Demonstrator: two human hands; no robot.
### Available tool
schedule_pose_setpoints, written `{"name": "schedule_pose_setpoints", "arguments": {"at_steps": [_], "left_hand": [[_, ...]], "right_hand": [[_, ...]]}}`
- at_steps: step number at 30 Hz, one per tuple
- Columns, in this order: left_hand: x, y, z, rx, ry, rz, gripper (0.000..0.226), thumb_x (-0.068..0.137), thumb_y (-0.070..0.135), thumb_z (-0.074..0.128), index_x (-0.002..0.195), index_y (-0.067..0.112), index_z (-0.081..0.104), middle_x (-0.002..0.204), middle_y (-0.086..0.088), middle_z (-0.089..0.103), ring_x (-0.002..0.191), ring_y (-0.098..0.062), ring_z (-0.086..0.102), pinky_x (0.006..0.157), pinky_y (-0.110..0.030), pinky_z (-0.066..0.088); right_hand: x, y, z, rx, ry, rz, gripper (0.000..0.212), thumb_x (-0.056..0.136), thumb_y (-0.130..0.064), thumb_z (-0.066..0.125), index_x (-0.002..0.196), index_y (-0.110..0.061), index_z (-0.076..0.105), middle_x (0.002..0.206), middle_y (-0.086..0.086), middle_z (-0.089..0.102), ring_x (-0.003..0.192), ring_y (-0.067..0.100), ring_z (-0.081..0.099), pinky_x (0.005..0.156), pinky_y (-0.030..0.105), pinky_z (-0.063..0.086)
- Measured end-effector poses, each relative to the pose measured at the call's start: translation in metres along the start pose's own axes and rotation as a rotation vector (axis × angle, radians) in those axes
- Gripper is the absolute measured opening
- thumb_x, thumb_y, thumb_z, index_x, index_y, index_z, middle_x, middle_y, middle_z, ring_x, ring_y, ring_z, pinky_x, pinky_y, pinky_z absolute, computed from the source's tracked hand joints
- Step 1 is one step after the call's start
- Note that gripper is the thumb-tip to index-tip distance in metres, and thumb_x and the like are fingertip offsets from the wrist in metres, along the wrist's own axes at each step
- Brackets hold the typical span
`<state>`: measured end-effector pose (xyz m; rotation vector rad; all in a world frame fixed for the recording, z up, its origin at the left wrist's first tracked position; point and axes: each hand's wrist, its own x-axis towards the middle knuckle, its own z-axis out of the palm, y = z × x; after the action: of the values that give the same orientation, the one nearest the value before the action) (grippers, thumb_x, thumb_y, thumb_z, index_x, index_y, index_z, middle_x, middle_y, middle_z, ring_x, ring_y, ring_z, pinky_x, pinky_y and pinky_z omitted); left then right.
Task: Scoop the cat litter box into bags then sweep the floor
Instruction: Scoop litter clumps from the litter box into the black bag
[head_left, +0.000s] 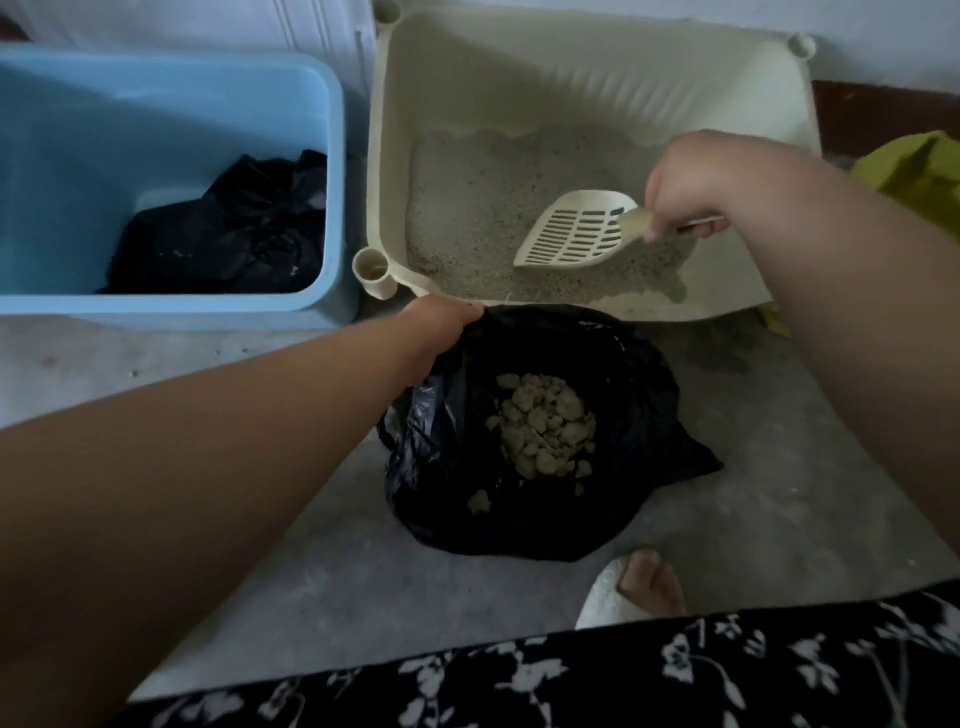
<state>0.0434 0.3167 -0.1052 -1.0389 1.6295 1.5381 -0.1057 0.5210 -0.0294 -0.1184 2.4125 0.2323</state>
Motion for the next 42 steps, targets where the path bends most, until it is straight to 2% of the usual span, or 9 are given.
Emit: {"name": "schedule_pose_setpoints", "arguments": {"at_steps": [7, 10, 14, 17, 21, 25, 29, 32, 42], "left_hand": [[0.003, 0.000, 0.000, 0.025, -0.005, 0.035, 0.040, 0.089, 0.030, 0.064, 0.120, 0.006, 0.060, 0.113, -0.014, 0.067, 0.101, -0.029, 0.065, 0.096, -0.042, 0.051], [0.005, -0.001, 0.002, 0.019, -0.010, 0.033, 0.040, 0.089, 0.030, 0.063, 0.122, 0.005, 0.059, 0.114, -0.014, 0.067, 0.102, -0.029, 0.064, 0.096, -0.042, 0.051], [0.007, -0.002, 0.004, 0.025, -0.020, 0.037, 0.037, 0.091, 0.028, 0.062, 0.120, 0.006, 0.061, 0.113, -0.012, 0.067, 0.100, -0.027, 0.064, 0.093, -0.037, 0.051], [0.009, 0.000, 0.006, 0.041, -0.041, 0.051, 0.031, 0.093, 0.026, 0.060, 0.119, 0.010, 0.062, 0.112, -0.009, 0.065, 0.098, -0.024, 0.062, 0.090, -0.032, 0.048], [0.014, 0.001, 0.003, 0.113, -0.024, 0.065, 0.036, 0.091, 0.031, 0.061, 0.122, 0.013, 0.063, 0.125, -0.009, 0.062, 0.114, -0.028, 0.058, 0.105, -0.041, 0.044], [0.017, 0.002, 0.002, 0.194, -0.045, 0.082, 0.043, 0.094, 0.032, 0.057, 0.133, 0.014, 0.056, 0.138, -0.007, 0.054, 0.129, -0.027, 0.049, 0.111, -0.041, 0.036], [0.019, 0.001, 0.002, 0.174, -0.039, 0.050, 0.042, 0.091, 0.036, 0.061, 0.128, 0.015, 0.060, 0.133, -0.009, 0.058, 0.123, -0.029, 0.053, 0.109, -0.042, 0.039], [0.021, 0.001, 0.003, 0.183, -0.011, 0.079, 0.041, 0.094, 0.029, 0.057, 0.127, 0.006, 0.058, 0.132, -0.012, 0.058, 0.125, -0.030, 0.053, 0.104, -0.033, 0.042], [0.016, 0.000, 0.003, 0.120, -0.038, 0.058, 0.038, 0.091, 0.032, 0.061, 0.125, 0.015, 0.063, 0.127, -0.010, 0.061, 0.117, -0.030, 0.056, 0.107, -0.044, 0.042]], "right_hand": [[-0.009, -0.004, -0.002, -0.007, -0.029, 0.071, 0.022, 0.083, -0.011, 0.071, 0.071, 0.003, 0.059, 0.066, 0.014, 0.057, 0.050, 0.024, 0.050, 0.048, 0.027, 0.041], [-0.005, -0.026, 0.027, -0.022, 0.079, 0.024, 0.013, 0.085, -0.011, 0.066, 0.089, 0.001, 0.063, 0.067, 0.010, 0.054, 0.055, 0.022, 0.051, 0.049, 0.029, 0.041], [0.012, -0.047, 0.059, 0.080, 0.170, 0.003, 0.013, 0.089, -0.008, 0.052, 0.097, -0.003, 0.061, 0.069, 0.007, 0.050, 0.068, 0.026, 0.052, 0.063, 0.032, 0.040], [0.025, -0.056, 0.065, 0.121, 0.152, 0.037, 0.022, 0.092, -0.009, 0.052, 0.110, -0.001, 0.061, 0.094, 0.012, 0.061, 0.091, 0.032, 0.060, 0.071, 0.033, 0.043], [0.044, -0.072, 0.071, 0.225, 0.168, 0.021, 0.029, 0.095, -0.009, 0.050, 0.122, 0.002, 0.056, 0.122, 0.017, 0.059, 0.111, 0.033, 0.058, 0.078, 0.029, 0.042], [0.060, -0.082, 0.077, 0.471, 0.146, 0.050, 0.032, 0.093, -0.016, 0.060, 0.123, -0.003, 0.056, 0.122, 0.013, 0.060, 0.110, 0.029, 0.059, 0.073, 0.027, 0.039], [0.062, -0.064, 0.094, 0.662, 0.214, -0.023, 0.041, 0.087, -0.028, 0.067, 0.123, -0.013, 0.057, 0.118, 0.009, 0.062, 0.105, 0.028, 0.058, 0.077, 0.029, 0.040], [0.060, -0.052, 0.100, 0.800, 0.276, -0.077, 0.045, 0.087, -0.029, 0.067, 0.128, -0.016, 0.054, 0.116, 0.006, 0.062, 0.100, 0.025, 0.059, 0.079, 0.031, 0.045], [0.048, -0.041, 0.100, 0.831, 0.336, -0.158, 0.032, 0.086, -0.025, 0.067, 0.114, -0.009, 0.061, 0.098, 0.011, 0.062, 0.082, 0.023, 0.055, 0.067, 0.029, 0.040]]}}
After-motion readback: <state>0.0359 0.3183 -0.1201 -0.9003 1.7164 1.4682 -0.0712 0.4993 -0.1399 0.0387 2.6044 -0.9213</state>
